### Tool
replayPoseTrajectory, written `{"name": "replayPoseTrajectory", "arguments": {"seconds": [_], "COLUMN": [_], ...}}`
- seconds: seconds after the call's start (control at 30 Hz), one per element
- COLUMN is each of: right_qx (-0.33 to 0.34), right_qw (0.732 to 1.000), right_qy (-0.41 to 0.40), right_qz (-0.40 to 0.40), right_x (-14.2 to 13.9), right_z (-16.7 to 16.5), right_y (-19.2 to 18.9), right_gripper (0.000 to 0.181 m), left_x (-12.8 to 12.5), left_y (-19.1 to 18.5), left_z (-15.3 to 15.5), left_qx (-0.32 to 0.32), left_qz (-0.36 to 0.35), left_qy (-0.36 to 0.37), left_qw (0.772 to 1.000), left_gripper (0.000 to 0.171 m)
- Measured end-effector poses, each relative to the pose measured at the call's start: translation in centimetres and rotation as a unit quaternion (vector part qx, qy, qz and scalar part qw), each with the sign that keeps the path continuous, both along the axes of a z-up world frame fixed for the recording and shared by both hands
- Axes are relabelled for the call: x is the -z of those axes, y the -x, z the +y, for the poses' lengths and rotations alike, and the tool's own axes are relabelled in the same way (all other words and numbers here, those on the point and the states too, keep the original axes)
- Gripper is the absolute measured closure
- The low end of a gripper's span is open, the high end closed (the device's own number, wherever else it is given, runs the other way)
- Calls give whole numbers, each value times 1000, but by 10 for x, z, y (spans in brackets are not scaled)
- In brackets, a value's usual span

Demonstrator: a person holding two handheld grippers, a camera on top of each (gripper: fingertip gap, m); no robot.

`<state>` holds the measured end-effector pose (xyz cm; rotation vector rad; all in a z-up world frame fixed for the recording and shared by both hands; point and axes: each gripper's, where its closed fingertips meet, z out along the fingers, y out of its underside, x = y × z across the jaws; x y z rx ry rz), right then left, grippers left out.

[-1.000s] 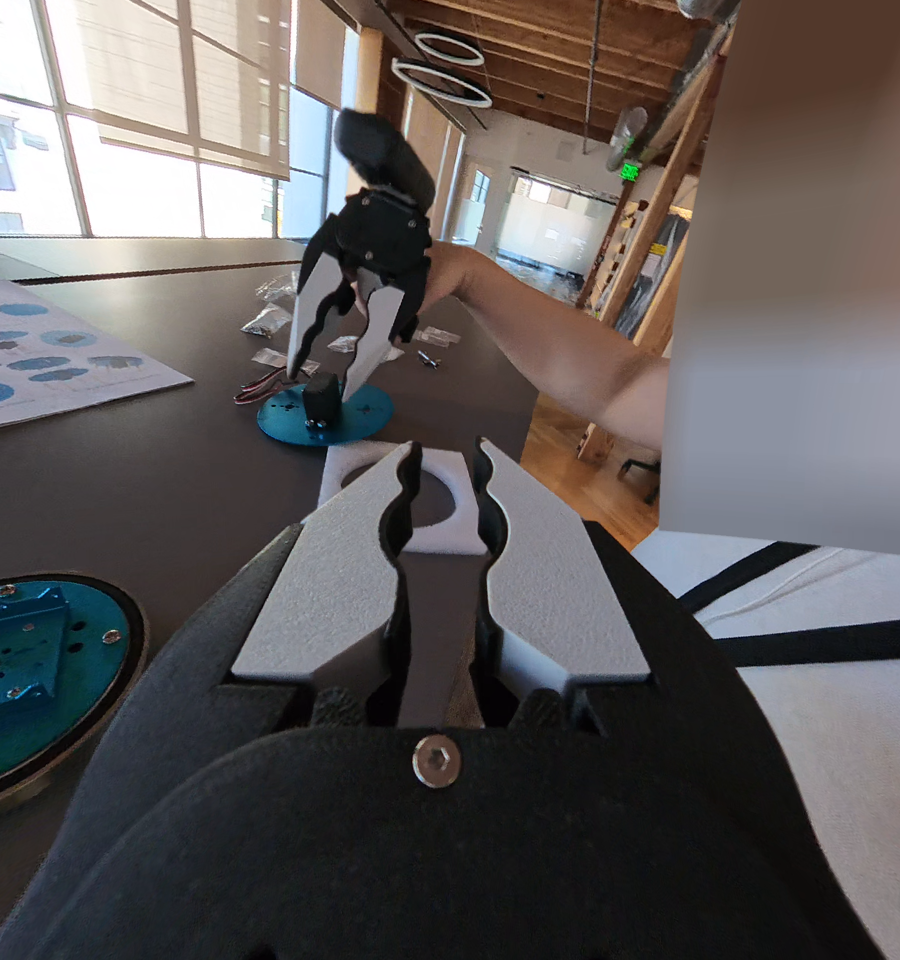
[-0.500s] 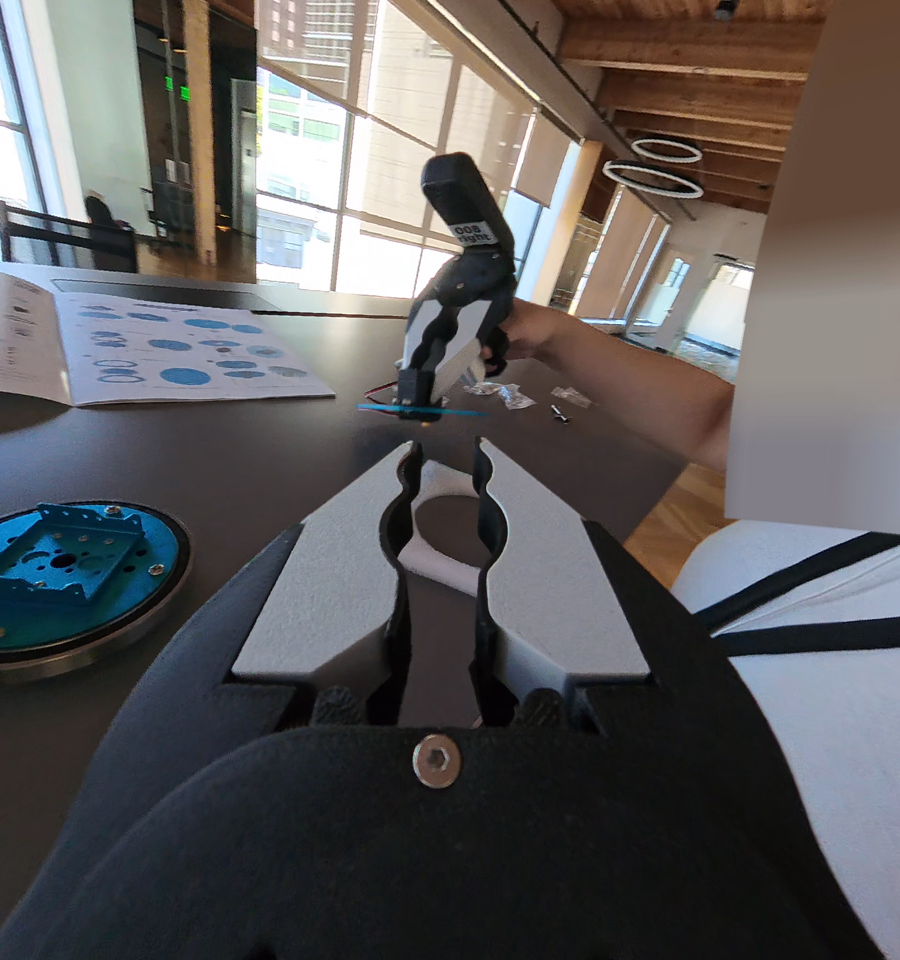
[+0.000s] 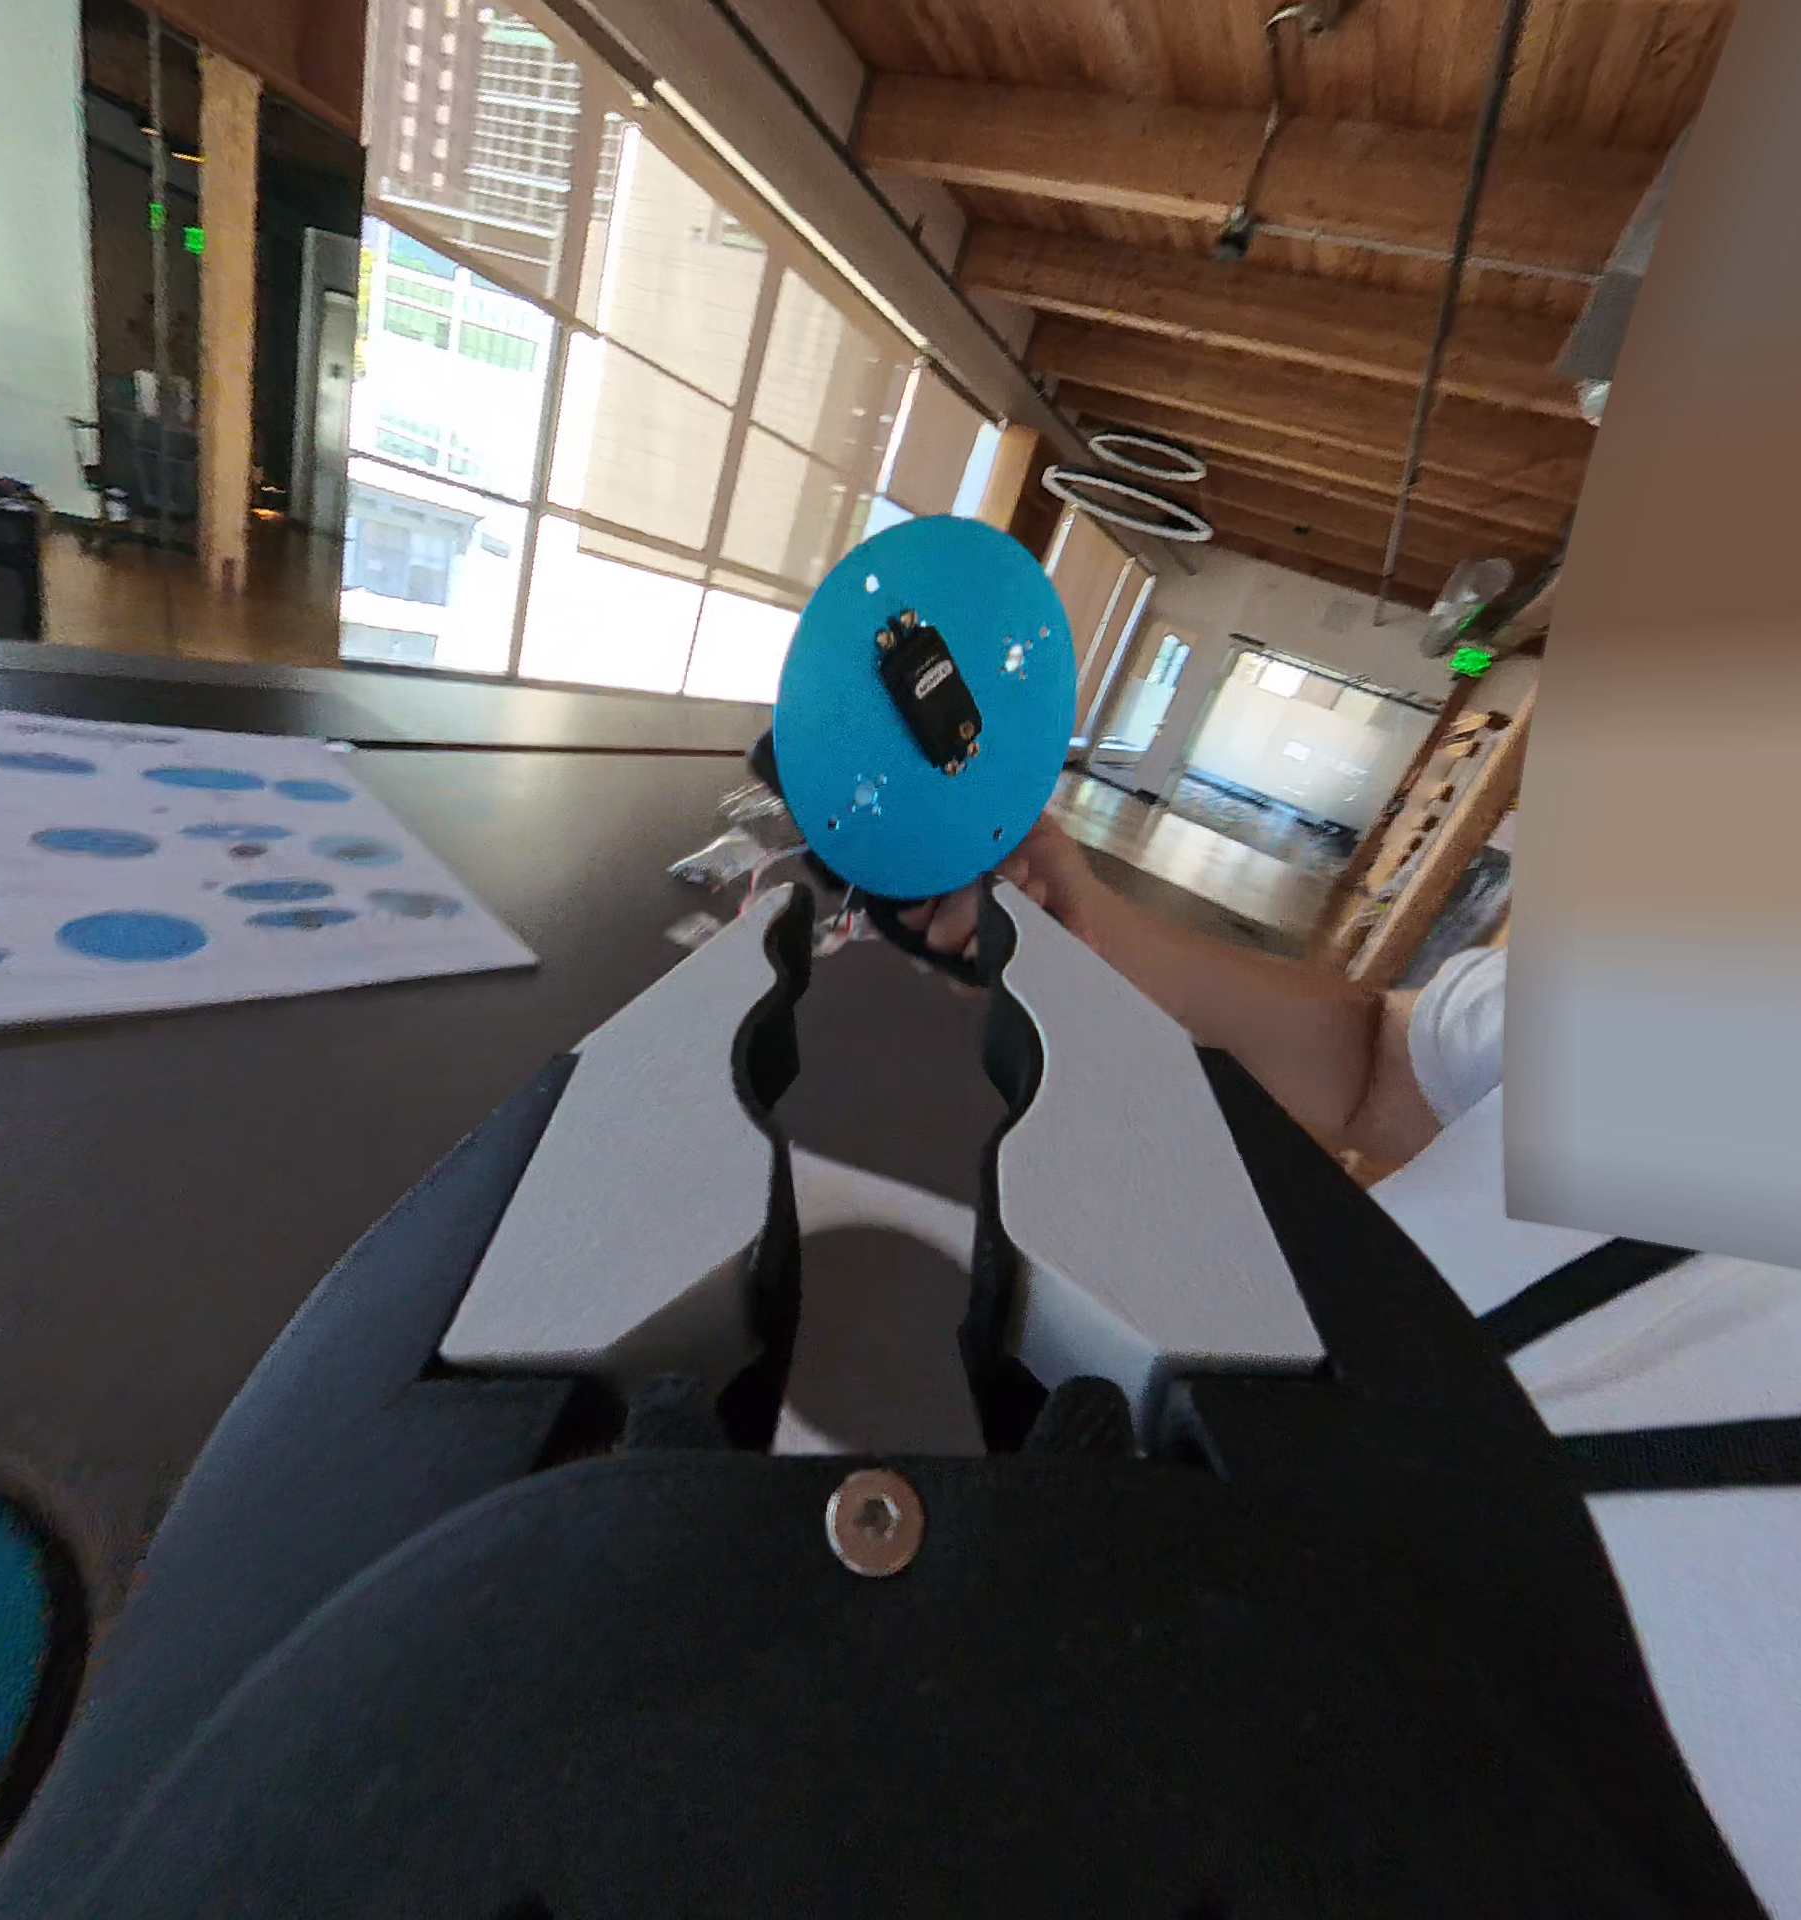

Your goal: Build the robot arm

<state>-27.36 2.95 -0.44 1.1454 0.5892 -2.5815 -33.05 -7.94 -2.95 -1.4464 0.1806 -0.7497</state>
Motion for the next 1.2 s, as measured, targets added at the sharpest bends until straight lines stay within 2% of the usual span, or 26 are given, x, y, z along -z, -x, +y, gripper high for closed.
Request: {"name": "replayPoseTrajectory", "arguments": {"seconds": [0.03, 0.2, 0.3, 0.43, 0.5, 0.6, 0.73, 0.87, 0.9, 1.07, 1.13, 1.2], "right_qx": [-9, -54, -66, -77, -82, -66, 22, 112, 132, 216, 218, 203], "right_qw": [999, 990, 983, 973, 967, 965, 988, 991, 989, 964, 957, 949], "right_qy": [30, 122, 162, 209, 233, 247, 152, 47, 25, -113, -149, -182], "right_qz": [13, 45, 61, 65, 67, 57, 1, -51, -60, -102, -119, -155], "right_x": [-4, -16, -19, -16, -13, -6, 14, 26, 27, 29, 34, 53], "right_z": [-2, -15, -16, -10, -6, 4, 21, 48, 53, 72, 68, 57], "right_y": [0, 0, -2, -1, -1, 1, 7, 1, -3, -27, -33, -32], "right_gripper": [161, 161, 161, 161, 161, 161, 156, 150, 143, 145, 145, 144], "left_x": [-6, -16, -22, -30, -28, -25, -14, -4, -3, 10, 18, 27], "left_y": [-4, -28, -46, -60, -60, -54, -46, -43, -42, -31, -24, -18], "left_z": [12, 66, 72, 69, 75, 87, 101, 106, 106, 115, 123, 130], "left_qx": [16, 95, 172, 263, 280, 293, 287, 276, 275, 234, 207, 187], "left_qz": [-10, -42, -85, -146, -164, -223, -268, -264, -265, -251, -257, -264], "left_qy": [-4, 18, 29, 26, 38, 79, 127, 148, 150, 175, 189, 205], "left_qw": [1000, 994, 981, 953, 945, 926, 911, 912, 912, 923, 925, 924], "left_gripper": [138, 132, 140, 162, 171, 171, 171, 171, 171, 171, 171, 171]}}
